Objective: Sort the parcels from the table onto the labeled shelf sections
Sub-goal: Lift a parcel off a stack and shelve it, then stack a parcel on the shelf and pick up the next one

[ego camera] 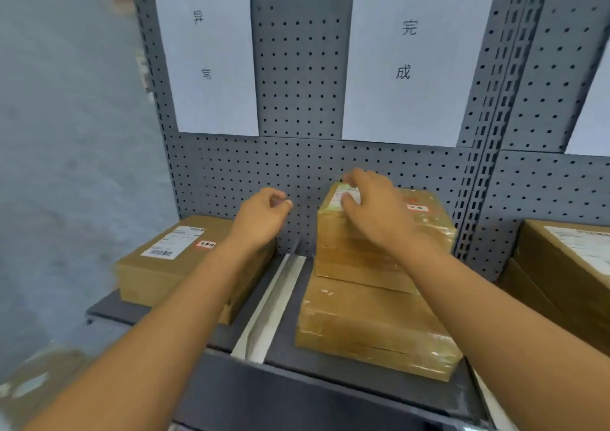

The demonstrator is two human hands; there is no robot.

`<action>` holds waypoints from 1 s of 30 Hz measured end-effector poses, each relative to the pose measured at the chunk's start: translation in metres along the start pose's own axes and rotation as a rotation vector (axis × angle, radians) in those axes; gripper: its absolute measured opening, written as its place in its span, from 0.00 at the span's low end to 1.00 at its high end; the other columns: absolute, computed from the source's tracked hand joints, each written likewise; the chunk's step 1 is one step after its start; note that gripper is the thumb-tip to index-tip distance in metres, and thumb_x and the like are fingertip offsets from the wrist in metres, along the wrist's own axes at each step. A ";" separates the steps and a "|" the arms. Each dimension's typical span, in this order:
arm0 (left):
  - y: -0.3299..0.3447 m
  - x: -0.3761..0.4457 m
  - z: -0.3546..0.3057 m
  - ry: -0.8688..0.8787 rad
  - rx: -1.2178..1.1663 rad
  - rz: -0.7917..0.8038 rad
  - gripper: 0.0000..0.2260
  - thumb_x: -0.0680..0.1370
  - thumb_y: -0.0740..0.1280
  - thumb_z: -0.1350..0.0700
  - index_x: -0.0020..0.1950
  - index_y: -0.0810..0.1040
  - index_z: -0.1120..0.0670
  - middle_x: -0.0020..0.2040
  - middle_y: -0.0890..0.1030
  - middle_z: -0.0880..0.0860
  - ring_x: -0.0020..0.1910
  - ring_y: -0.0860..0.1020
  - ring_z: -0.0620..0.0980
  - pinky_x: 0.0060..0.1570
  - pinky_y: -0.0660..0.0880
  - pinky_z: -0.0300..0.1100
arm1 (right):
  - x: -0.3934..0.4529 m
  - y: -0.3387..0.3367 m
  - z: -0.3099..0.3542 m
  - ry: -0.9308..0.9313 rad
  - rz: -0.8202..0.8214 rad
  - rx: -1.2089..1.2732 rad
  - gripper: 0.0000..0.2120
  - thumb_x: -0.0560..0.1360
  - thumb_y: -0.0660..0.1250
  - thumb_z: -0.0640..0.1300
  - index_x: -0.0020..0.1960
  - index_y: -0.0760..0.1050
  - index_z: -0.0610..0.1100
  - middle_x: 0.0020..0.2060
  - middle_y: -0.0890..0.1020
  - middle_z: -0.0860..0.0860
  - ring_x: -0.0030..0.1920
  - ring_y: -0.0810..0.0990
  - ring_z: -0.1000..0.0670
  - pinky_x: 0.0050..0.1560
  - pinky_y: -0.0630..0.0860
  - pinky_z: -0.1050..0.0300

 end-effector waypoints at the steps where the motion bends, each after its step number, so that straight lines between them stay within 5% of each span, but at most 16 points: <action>1: -0.018 -0.014 0.005 0.042 0.121 -0.040 0.17 0.81 0.63 0.48 0.68 0.74 0.52 0.62 0.78 0.50 0.60 0.76 0.50 0.55 0.71 0.43 | -0.003 0.010 0.020 -0.078 0.042 0.019 0.18 0.81 0.59 0.46 0.70 0.70 0.45 0.64 0.77 0.45 0.64 0.72 0.43 0.63 0.71 0.45; 7: -0.118 -0.134 0.060 -0.110 0.790 -0.127 0.19 0.81 0.60 0.49 0.71 0.70 0.52 0.65 0.75 0.55 0.62 0.74 0.57 0.57 0.73 0.50 | -0.052 0.077 0.126 -0.481 0.342 0.017 0.22 0.80 0.60 0.46 0.73 0.65 0.45 0.66 0.73 0.45 0.65 0.69 0.43 0.64 0.68 0.47; 13: -0.217 -0.282 0.101 -0.380 1.133 -0.158 0.17 0.81 0.58 0.49 0.69 0.69 0.52 0.62 0.76 0.54 0.60 0.75 0.57 0.54 0.73 0.48 | -0.127 0.115 0.261 -0.751 0.483 0.162 0.24 0.80 0.60 0.45 0.75 0.63 0.46 0.69 0.71 0.46 0.67 0.70 0.43 0.63 0.70 0.49; 20: -0.342 -0.447 0.130 -0.612 1.195 -0.308 0.17 0.81 0.58 0.50 0.68 0.71 0.52 0.61 0.77 0.52 0.59 0.75 0.55 0.52 0.73 0.47 | -0.230 0.124 0.433 -1.013 0.476 0.188 0.21 0.79 0.60 0.46 0.71 0.66 0.44 0.64 0.74 0.45 0.64 0.71 0.42 0.62 0.69 0.47; 30: -0.498 -0.661 0.181 -0.869 1.202 -0.384 0.17 0.81 0.59 0.49 0.69 0.70 0.50 0.61 0.77 0.52 0.60 0.75 0.54 0.53 0.73 0.47 | -0.371 0.155 0.652 -1.100 0.639 0.330 0.23 0.81 0.60 0.48 0.74 0.63 0.47 0.69 0.72 0.48 0.68 0.70 0.45 0.62 0.70 0.51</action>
Point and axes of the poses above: each hand's wrist, its own x-axis towards the middle knuckle, its own y-axis out of the palm, z = x × y, the point moved 4 cm from there along x, towards the middle knuckle
